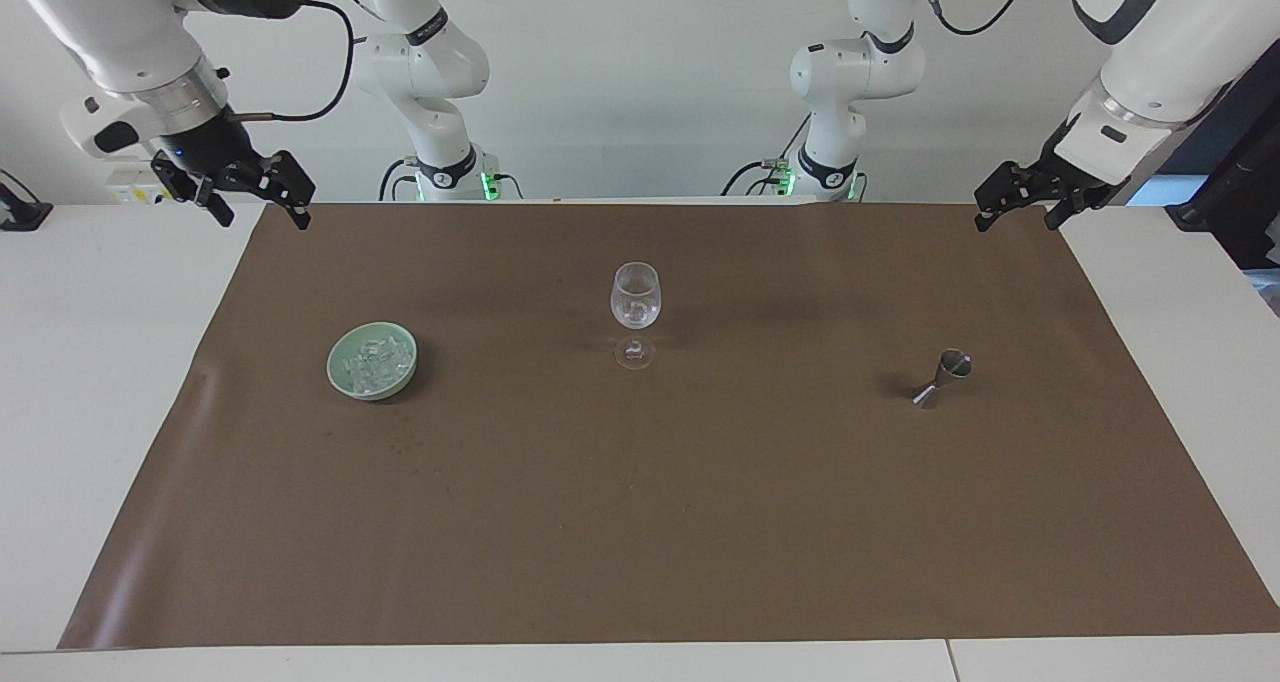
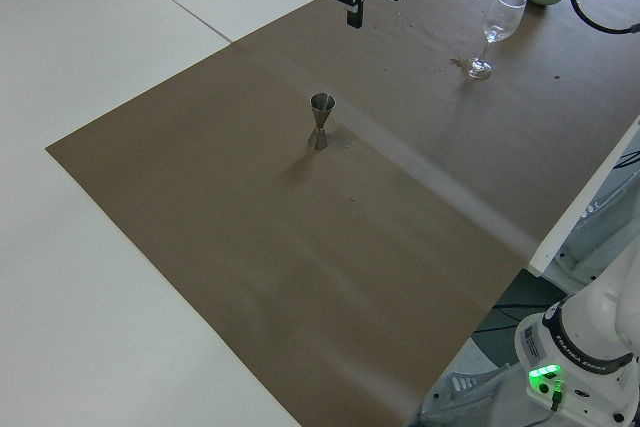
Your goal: Pour wine and add ice with both arms
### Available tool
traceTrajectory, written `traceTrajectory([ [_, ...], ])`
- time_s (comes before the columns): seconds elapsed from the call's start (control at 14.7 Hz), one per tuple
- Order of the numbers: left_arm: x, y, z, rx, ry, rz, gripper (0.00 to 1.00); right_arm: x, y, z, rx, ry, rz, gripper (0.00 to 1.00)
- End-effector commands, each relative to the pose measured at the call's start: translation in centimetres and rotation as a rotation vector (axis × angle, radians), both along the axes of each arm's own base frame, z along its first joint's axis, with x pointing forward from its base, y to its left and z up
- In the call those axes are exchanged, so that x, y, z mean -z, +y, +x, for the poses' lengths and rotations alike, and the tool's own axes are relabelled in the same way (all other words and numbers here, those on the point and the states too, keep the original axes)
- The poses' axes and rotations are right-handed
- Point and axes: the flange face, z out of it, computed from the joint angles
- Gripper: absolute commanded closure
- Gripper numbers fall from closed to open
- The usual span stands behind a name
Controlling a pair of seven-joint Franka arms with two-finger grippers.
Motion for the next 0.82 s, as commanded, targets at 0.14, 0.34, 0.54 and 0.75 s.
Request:
traceTrajectory([
  [0.14,-0.07,0.22,-0.51,0.013,-0.016,0.015,0.00,-0.53,-0.31,0.11,-0.011,-0.011,0.000,0.00],
  [0.34,-0.07,0.22,-0.51,0.013,-0.016,0.015,0.00,-0.48,-0.41,0.18,-0.011,-0.011,-0.009,0.00],
  [0.54,-0.07,0.22,-0.51,0.013,-0.016,0.015,0.00,-0.49,-0.38,0.20,-0.011,-0.013,-0.007,0.00],
  [0.75,-0.07,0.22,-0.51,0.013,-0.016,0.015,0.00,-0.49,-0.37,0.20,-0.011,-0.013,-0.013,0.00],
])
